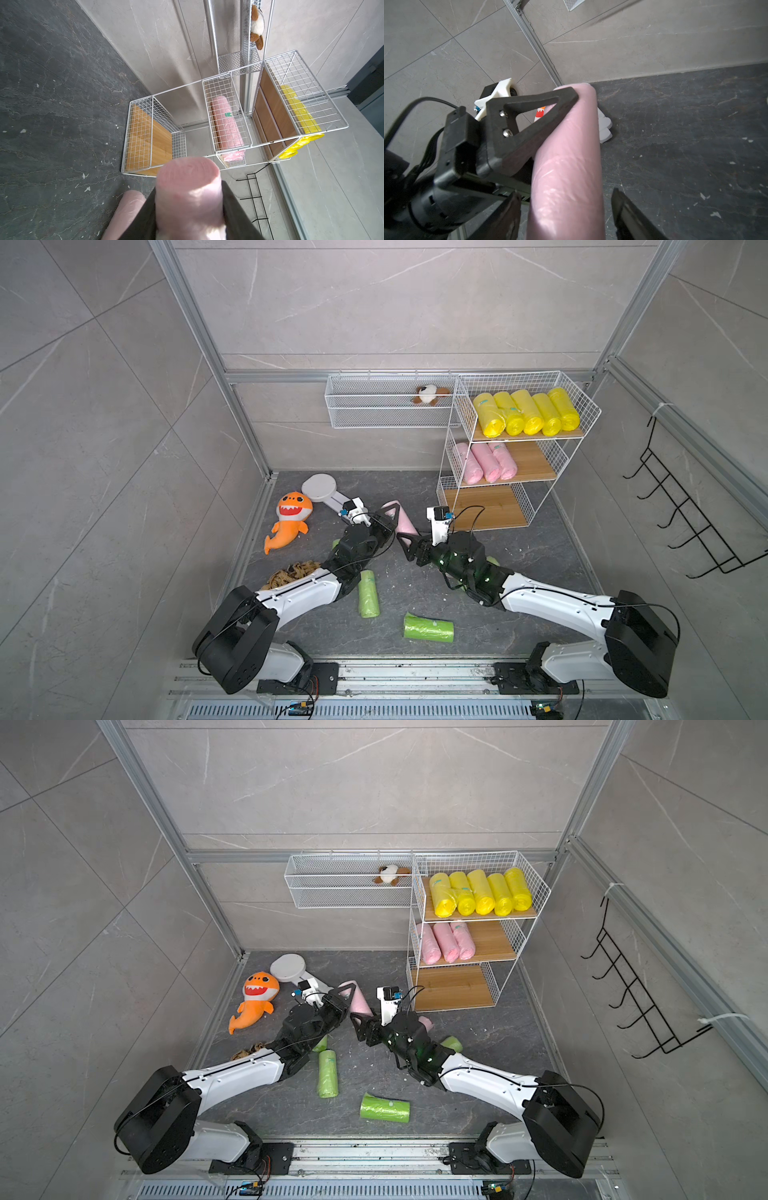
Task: Sort the rolls of trash bags by color and place them on the shelf
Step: Place the roll of trash bags on the shelf.
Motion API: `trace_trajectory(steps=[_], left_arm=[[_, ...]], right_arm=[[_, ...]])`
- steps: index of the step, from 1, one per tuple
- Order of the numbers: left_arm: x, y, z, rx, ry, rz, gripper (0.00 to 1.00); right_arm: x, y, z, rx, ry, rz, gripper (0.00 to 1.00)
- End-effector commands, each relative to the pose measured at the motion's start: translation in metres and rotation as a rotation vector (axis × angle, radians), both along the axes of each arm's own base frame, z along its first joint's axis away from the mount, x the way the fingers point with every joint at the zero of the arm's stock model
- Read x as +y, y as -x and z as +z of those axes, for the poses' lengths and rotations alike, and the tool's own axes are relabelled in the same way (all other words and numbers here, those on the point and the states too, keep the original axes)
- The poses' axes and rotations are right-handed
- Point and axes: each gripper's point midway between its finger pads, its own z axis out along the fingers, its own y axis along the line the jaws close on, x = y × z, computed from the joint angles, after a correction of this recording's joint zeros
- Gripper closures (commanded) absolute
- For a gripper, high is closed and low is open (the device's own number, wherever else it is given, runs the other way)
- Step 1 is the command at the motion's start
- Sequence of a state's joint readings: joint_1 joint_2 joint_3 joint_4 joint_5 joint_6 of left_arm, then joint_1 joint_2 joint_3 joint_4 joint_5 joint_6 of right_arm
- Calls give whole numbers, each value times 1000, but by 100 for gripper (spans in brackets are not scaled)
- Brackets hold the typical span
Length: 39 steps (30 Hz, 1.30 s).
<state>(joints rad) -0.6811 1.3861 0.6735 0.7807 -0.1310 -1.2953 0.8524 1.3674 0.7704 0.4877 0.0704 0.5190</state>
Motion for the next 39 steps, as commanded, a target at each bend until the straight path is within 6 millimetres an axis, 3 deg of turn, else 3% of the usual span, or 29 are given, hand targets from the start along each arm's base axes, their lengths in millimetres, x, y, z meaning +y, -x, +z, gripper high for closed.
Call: trace_trajectory(steps=[1,7,15,19,26,31,39], left_arm=[[6,6,43,-96,130,16,68],[9,8,43,-94,141,23,68],[14,9,45,-99,151,41,68],[16,9,43,-97,150,46,68],[16,9,40,-91,155,50,67],[18,7,31,-74,146,64,58],[16,4,14,-60,80,62,31]], right_arm=[[8,-4,22,-49,-49,-2,40],[8,-3,20,-52,-45,-4,47],[8,-5,10,-41,-24,-10,31],[11,-5,7,-34,-29,2,30],[9,-5,11,-43,-33,-8,53],[0,-4,13,-61,-18,-32,62],[-15,-8,28,-92,29,-52,67]])
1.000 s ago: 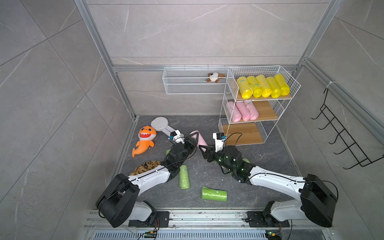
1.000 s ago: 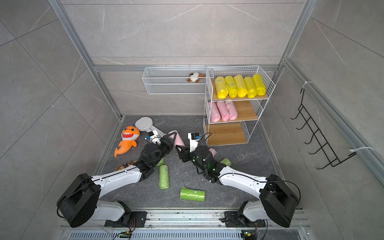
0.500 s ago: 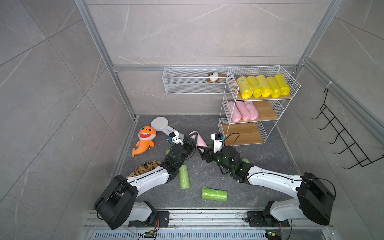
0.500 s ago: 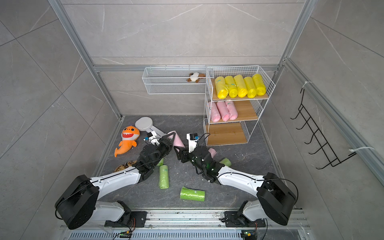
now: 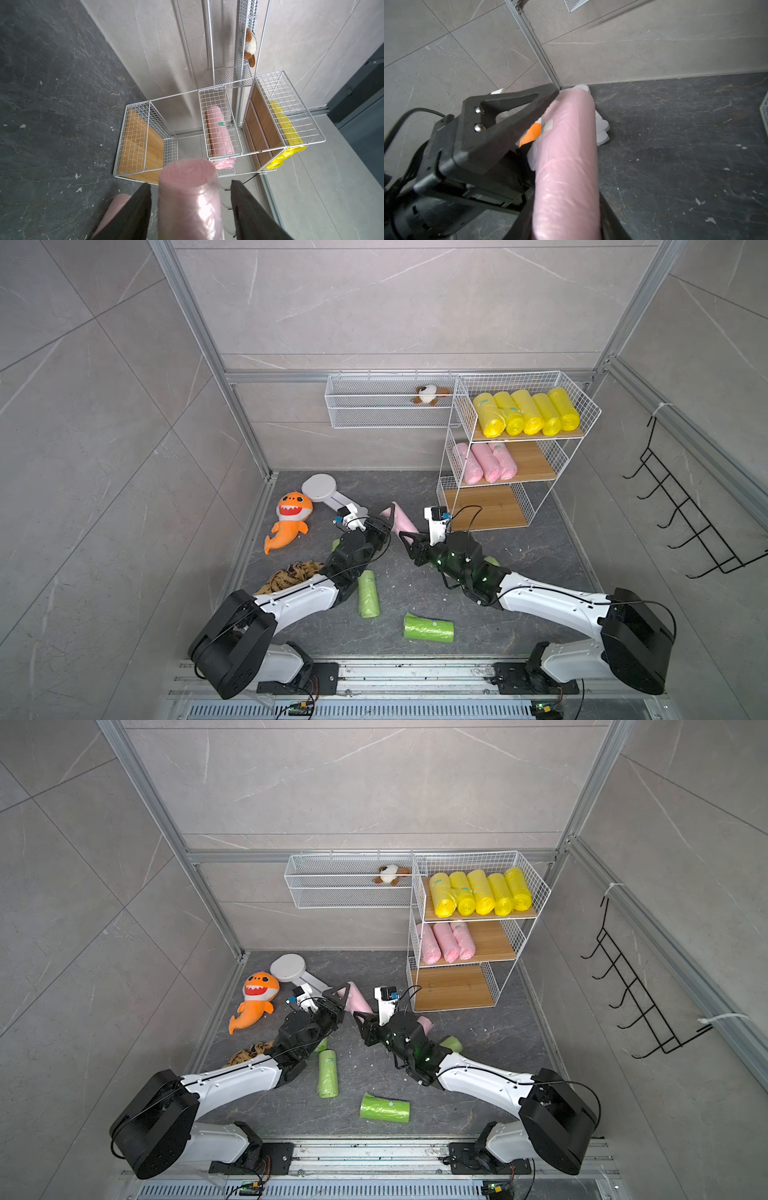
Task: Sort the rolls of trash bags by color and place them on the shelf
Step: Place the roll of trash bags on the shelf.
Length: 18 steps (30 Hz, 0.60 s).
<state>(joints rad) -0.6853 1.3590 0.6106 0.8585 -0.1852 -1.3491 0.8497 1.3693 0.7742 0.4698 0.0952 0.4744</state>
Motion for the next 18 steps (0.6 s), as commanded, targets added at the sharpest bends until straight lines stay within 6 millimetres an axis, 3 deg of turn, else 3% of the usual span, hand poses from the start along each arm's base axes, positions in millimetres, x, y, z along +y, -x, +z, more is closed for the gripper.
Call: trace_trajectory(steps=[1,8,18], left_arm=[[3,-2,12,-54,-4,15,29],[0,-10,0,-37,-96,-22,15],[0,-12,-8,-58,-244,-73,11]], right_arm=[[-14,-6,32,-68,-15,-34,67],[-45,-15,38,-54,8,-77,68],[-109,-22,45,-5,60,-150,70]])
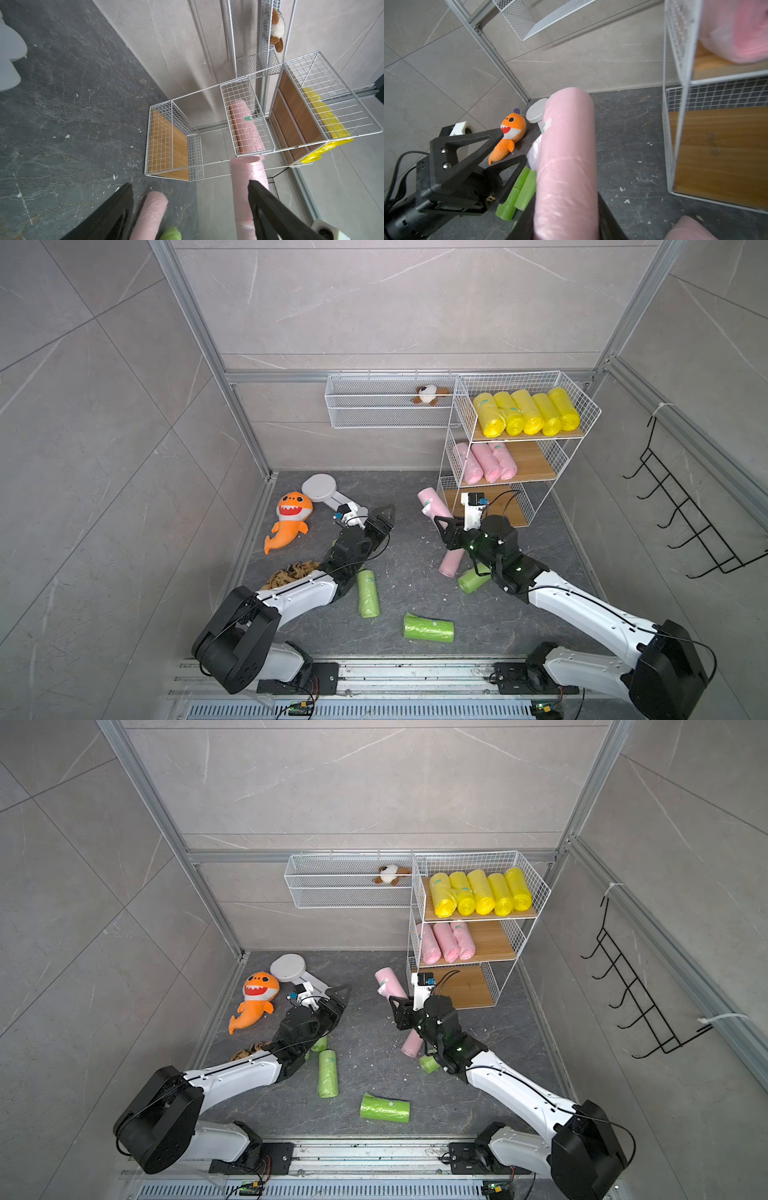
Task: Sort the rolls of trash bags by color and place them on the shelf
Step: Place the roll of trash bags on the shelf.
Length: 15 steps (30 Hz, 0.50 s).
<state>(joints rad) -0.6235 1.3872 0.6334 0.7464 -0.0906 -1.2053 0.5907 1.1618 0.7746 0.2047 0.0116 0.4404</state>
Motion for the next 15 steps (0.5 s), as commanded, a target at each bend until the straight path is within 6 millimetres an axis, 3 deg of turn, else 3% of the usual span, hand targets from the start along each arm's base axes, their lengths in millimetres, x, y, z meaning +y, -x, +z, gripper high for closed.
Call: trace_trajectory(steps=[1,8,15], left_arm=[[-6,-1,22,-86,-65,-49,11],[-14,-4,33,-129,-181,-97,11],[-22,-5,32,-122,-175,-129,12]], right_arm=[[-15,9,24,-31,29,11,70],[-71,23,39,-9,142,-88,70],[-127,33,75,-17,255,-206,70]])
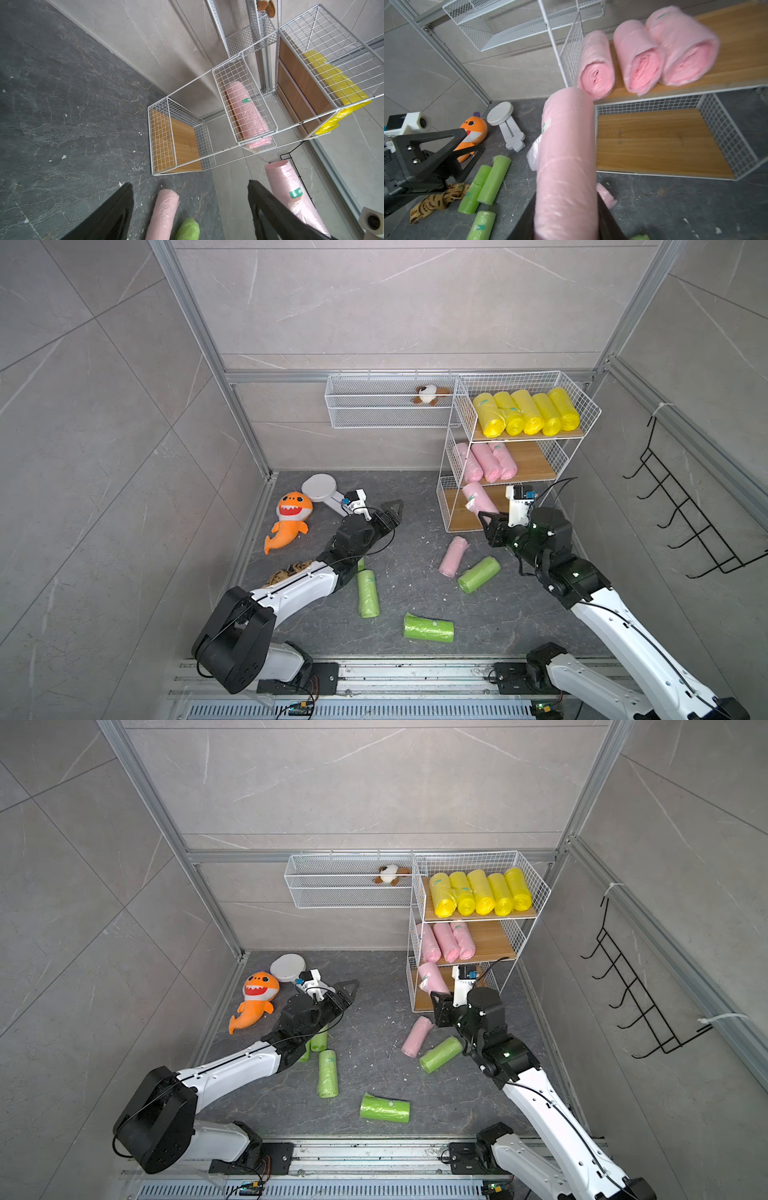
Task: Sort the rolls of trash bags by color and place them on the shelf
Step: Place the roll of trash bags on the shelf.
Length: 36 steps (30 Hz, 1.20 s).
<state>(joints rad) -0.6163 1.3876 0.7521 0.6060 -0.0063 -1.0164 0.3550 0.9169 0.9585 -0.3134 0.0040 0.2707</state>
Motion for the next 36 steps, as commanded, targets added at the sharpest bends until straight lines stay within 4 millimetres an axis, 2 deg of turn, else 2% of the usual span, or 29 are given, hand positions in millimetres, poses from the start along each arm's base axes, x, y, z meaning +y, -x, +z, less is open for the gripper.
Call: trace_trajectory(steps=[1,6,12,18,28,36], left_arm=[[-6,-1,11,-37,-13,-36,12],[-16,0,14,-46,-14,-86,12],[-33,6,22,-76,-47,-174,12],[-45,11,21,-72,-58,-233,12],[-52,11,16,-56,-57,-266,12],[-59,13,13,-42,-52,-285,12]], right_arm=[[-27,11,26,-21,85,-44,70],[-57,4,38,18,110,-106,70],[-95,-19,44,44,59,-167,70],[-129,-44,42,34,-16,-201,70],[-142,-86,38,-43,-5,-193,70],[-151,-108,28,-54,11,-215,70]])
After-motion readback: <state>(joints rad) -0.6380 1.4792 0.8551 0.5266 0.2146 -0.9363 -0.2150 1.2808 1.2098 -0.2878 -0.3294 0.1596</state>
